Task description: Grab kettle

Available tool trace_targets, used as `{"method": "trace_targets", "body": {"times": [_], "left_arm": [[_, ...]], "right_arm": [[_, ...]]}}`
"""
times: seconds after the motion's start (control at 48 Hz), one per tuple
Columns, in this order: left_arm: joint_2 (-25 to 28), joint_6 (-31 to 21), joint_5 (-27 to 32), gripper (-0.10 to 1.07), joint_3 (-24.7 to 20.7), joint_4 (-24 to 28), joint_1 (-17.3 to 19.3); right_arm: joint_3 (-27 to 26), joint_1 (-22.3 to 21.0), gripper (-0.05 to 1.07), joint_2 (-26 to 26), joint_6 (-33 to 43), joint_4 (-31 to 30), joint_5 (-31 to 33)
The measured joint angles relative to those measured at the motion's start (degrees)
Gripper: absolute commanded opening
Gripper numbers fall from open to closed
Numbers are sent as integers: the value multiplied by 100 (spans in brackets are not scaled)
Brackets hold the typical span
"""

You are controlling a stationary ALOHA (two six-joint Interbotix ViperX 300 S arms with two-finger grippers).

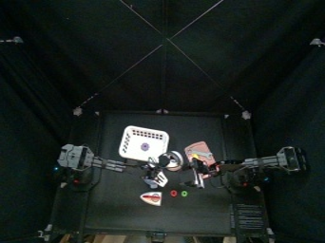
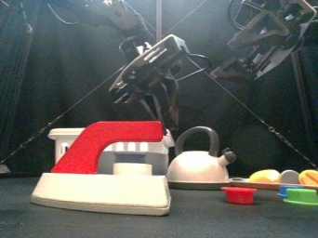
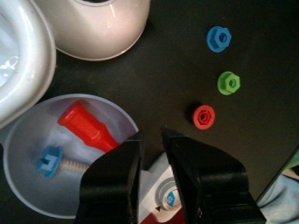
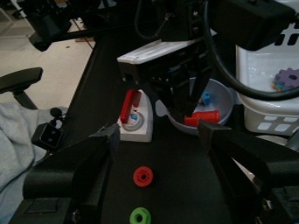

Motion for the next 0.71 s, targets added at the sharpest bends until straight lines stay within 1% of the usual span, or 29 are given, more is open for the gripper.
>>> {"method": "trace_targets", "body": {"times": [0.125,0.188,0.333,0.458,0.521,0.562,0.583,0.604,0.625,0.708], "left_arm": [[-396,-18,-18,65,185,246,0],[-580,-26,-44,65,308,387,0],[-1107,-26,-211,65,668,817,26],[-1591,-9,-536,65,1046,1266,114],[-1846,-26,-765,65,1362,1529,360],[-1969,-62,-914,65,1538,1644,606],[-2039,-44,-1046,65,1661,1705,800],[-2074,-44,-1143,65,1740,1740,896],[-2136,-26,-1336,66,1881,1793,1090],[-2206,-9,-1942,65,2232,1925,1573]], "right_arm": [[0,-18,100,0,-9,18,35],[0,-105,100,0,18,105,44],[0,-536,100,0,18,580,26],[-44,-861,100,0,0,870,18],[-79,-1046,100,9,0,905,35],[-114,-1187,100,9,0,923,62],[-149,-1283,100,9,18,932,79],[-176,-1380,100,0,35,949,88],[-211,-1450,100,0,53,958,88],[-334,-1740,100,0,70,1125,132]]}}
